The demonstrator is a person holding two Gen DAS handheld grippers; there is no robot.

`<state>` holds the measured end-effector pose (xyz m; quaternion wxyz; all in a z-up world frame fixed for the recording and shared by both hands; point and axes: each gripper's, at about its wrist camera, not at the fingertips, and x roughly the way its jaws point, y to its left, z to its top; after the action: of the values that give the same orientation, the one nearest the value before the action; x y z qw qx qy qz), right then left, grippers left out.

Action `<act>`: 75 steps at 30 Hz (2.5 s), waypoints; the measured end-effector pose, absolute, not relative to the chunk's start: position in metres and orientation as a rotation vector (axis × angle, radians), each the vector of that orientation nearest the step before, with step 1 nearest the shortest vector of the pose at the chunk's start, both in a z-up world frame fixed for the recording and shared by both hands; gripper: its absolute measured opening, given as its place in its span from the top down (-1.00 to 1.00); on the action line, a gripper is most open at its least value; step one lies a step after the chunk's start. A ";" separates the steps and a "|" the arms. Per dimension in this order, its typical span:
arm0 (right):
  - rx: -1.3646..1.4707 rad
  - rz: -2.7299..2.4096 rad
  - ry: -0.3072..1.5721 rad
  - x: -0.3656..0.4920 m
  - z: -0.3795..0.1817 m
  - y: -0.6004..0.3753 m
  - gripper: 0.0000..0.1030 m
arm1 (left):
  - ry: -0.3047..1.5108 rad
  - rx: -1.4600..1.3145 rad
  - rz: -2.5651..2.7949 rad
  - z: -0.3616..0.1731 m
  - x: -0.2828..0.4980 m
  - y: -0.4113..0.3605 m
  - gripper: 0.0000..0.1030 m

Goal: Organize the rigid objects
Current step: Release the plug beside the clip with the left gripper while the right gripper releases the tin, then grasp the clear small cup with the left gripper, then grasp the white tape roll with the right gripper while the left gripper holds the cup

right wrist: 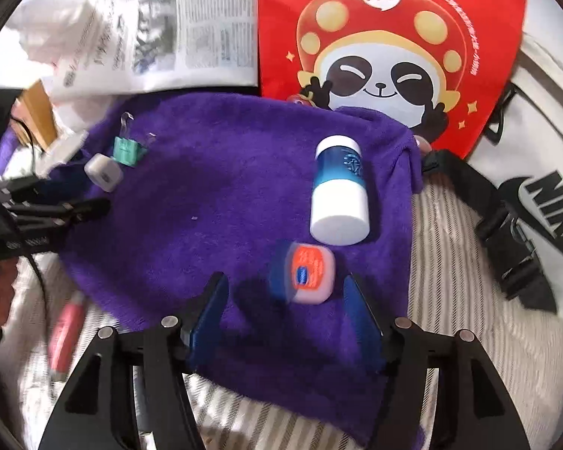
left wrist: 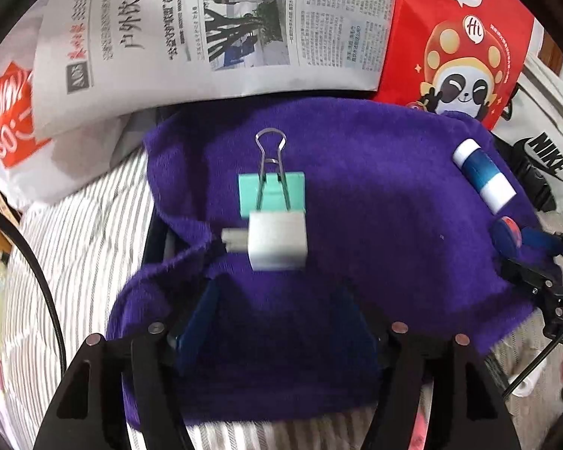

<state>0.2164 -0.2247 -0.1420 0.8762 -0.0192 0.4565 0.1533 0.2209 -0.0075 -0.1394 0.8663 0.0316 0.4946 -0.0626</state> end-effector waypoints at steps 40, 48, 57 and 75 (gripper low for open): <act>0.044 0.258 0.804 0.038 -0.087 -0.221 -0.42 | 0.989 0.058 -0.186 -0.139 0.095 0.002 -0.27; 0.023 0.238 0.829 0.042 -0.100 -0.222 -0.41 | 0.937 0.131 -0.202 -0.142 0.089 -0.007 -0.08; 0.029 0.196 0.881 0.056 -0.122 -0.232 -0.42 | 0.902 0.126 -0.235 -0.142 0.088 -0.008 0.51; -0.078 0.167 0.864 0.092 -0.155 -0.203 -0.32 | 0.899 0.127 -0.232 -0.142 0.087 -0.008 0.50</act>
<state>0.0924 -0.2025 -0.1548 0.9041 -0.0377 0.4180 0.0809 0.0870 -0.0080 -0.1417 0.8922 0.0614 0.4333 -0.1120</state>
